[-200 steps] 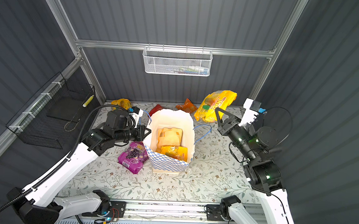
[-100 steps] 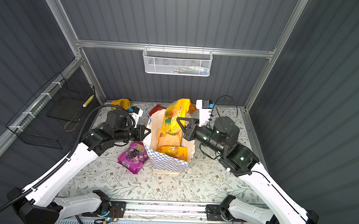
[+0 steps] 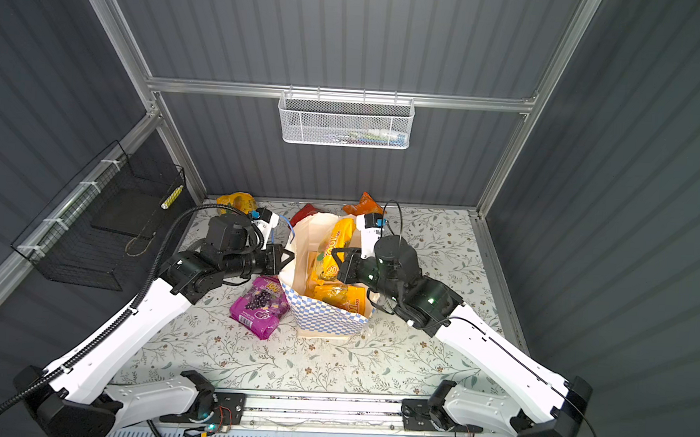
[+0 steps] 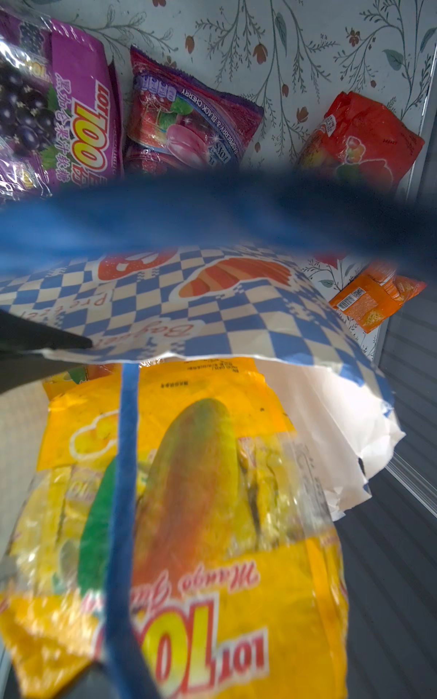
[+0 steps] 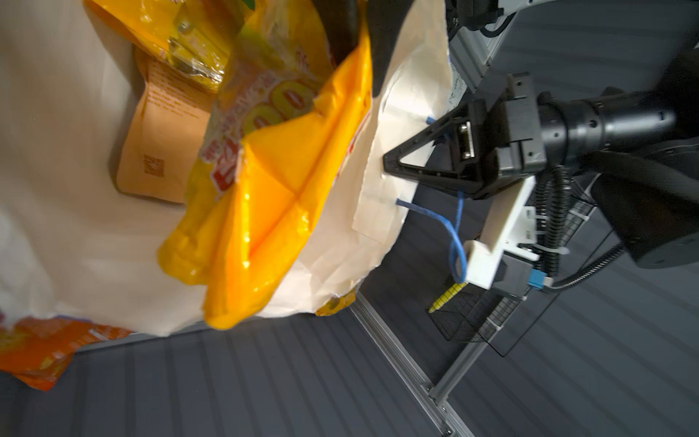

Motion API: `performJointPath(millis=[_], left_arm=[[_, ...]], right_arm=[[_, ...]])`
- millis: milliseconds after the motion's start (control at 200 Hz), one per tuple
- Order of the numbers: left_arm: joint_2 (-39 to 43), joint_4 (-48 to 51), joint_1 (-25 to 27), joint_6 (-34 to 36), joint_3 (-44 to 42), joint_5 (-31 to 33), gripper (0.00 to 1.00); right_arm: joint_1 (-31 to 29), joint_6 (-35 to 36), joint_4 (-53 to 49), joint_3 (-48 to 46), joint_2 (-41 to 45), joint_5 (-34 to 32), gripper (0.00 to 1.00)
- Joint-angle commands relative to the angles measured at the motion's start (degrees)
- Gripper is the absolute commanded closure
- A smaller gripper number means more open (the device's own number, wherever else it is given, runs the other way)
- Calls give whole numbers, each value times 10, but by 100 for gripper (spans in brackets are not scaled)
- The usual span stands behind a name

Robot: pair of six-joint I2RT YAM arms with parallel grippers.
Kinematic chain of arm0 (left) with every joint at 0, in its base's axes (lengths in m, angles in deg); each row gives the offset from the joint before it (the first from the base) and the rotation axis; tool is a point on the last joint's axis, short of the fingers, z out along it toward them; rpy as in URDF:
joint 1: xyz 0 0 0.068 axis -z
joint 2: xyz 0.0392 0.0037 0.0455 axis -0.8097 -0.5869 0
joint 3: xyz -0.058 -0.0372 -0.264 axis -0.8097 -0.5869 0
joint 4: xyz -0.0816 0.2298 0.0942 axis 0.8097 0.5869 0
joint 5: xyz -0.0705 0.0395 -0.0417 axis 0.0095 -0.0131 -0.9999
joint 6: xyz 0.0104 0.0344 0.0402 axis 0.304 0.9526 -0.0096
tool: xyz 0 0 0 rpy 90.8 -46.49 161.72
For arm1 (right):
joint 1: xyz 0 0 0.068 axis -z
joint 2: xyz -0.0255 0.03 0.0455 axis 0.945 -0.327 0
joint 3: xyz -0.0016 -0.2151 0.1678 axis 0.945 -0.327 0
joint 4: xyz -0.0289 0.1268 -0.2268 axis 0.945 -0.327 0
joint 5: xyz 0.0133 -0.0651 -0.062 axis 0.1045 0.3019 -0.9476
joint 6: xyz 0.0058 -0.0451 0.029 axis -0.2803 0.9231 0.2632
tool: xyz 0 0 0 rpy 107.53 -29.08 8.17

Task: Place the snacks into the paper bag
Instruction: 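Lower the yellow bag into the paper bag and open the right gripper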

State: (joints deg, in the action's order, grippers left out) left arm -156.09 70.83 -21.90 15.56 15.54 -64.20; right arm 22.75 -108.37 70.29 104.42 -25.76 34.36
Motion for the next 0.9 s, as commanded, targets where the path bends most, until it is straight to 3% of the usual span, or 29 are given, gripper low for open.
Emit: performJointPath(millis=[0, 205, 465, 896], left_arm=[[9, -32, -4, 0, 0, -5, 100], [13, -32, -4, -1, 1, 0, 100], [16, -33, -3, 0, 1, -3, 100], [18, -32, -3, 0, 2, -3, 100]], right_arm=[[-2, -12, 80, 5, -10, -41, 100], [2, -48, 96, 0, -45, -96, 100], [6, -118, 137, 16, -108, -108, 100], [6, -244, 53, 81, -191, -170, 100]])
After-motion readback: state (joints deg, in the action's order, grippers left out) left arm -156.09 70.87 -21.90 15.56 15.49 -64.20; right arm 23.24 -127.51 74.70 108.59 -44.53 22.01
